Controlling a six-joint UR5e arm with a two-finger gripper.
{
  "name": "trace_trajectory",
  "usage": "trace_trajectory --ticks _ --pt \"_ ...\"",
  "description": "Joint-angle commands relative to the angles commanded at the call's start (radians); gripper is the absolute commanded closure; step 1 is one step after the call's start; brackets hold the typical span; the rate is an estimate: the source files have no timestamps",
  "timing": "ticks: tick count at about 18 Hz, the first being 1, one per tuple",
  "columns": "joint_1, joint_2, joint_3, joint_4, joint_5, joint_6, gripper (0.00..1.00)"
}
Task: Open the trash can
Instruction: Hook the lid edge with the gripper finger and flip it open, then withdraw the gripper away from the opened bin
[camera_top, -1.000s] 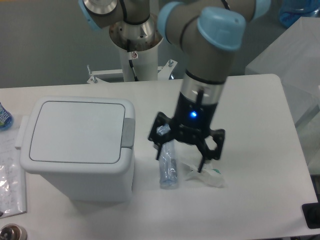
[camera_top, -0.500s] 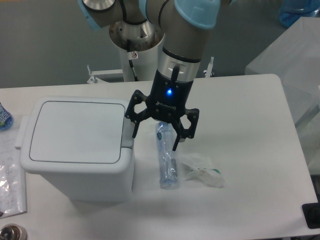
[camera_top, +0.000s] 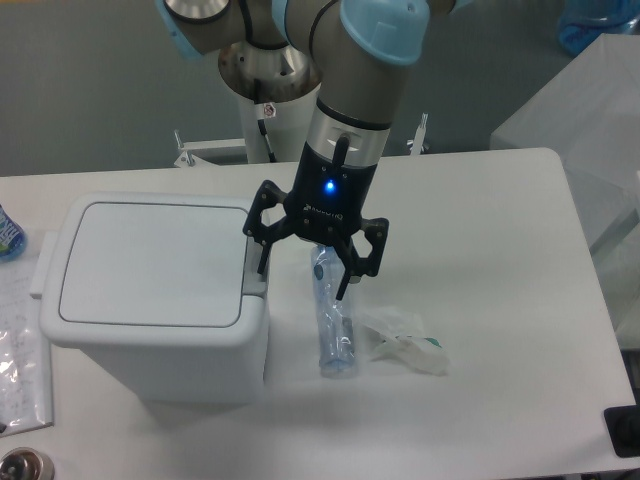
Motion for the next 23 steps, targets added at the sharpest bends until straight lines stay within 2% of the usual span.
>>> trace_trajectory --ticks 11,16,19,23 --pt "-0.002 -0.005 0.000 0.009 0.003 0.000 0.00" --pt "-0.002 -0.012 0.015 0.040 0.002 -0.002 0.00" --pt "0.000 -0.034 0.023 0.095 0.003 -0.002 0.00" --pt "0.029 -0.038 0.040 0.101 0.002 0.009 0.00"
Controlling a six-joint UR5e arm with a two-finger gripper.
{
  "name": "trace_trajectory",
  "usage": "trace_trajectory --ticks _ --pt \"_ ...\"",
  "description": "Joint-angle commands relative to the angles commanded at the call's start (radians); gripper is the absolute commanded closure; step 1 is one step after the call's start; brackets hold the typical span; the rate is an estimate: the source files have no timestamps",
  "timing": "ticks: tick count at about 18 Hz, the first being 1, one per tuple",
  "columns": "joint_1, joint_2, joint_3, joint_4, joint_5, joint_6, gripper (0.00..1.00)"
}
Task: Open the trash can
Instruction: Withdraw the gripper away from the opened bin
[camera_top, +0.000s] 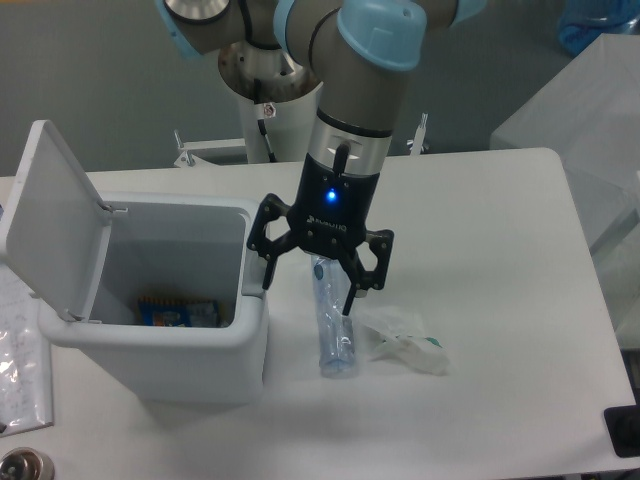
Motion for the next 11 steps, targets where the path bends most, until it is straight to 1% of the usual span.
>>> trace_trajectory --ticks 3,6,9,10,11 --pt "0.049 -0.015 0.011 0.003 0.000 0.015 0.00" --pt "0.103 -0.026 0.006 0.003 0.003 0.083 0.00" --pt "0.137 -0.081 0.011 0.005 0.005 0.127 0.00" --pt "0.146 -0.101 0.008 0.005 0.024 0.153 0.00" --pt "0.163 -0.121 0.008 0.003 0.070 0.179 0.00"
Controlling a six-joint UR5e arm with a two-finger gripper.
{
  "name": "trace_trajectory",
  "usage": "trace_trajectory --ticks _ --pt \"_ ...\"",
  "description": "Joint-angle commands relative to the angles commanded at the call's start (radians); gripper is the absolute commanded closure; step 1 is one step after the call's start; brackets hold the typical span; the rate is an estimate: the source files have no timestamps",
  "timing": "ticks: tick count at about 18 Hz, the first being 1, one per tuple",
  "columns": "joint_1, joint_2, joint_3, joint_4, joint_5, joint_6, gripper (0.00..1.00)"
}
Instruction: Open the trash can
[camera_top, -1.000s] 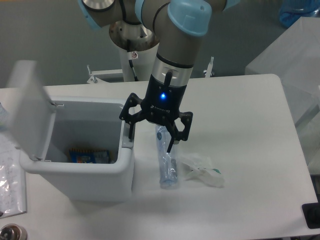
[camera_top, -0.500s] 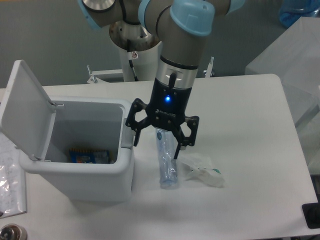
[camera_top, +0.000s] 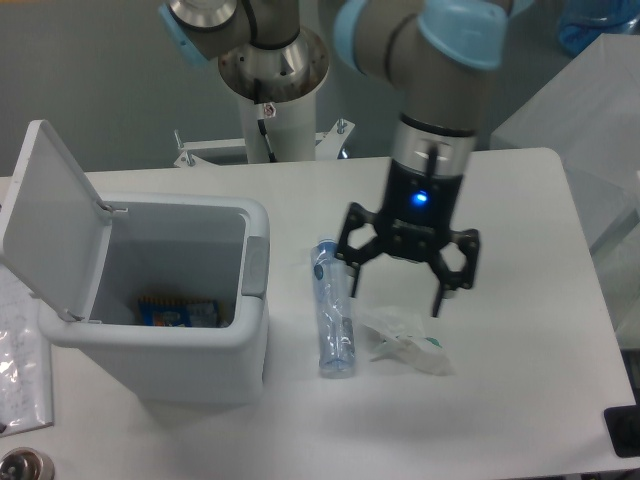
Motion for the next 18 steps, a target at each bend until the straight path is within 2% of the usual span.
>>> trace_trajectory --ticks 3,8,11,14,18 --pt "0.014 -0.041 0.014 -0.008 0.135 0.074 0.00" --pt "0.022 -0.097 0.041 -0.075 0.281 0.238 0.00" --pt "0.022 -0.120 0.042 -0.120 0.304 0.334 0.00" --pt "0.009 -0.158 0.028 -0.118 0.382 0.394 0.00" --pt "-0.006 -0.186 0.031 -0.110 0.390 0.393 0.00"
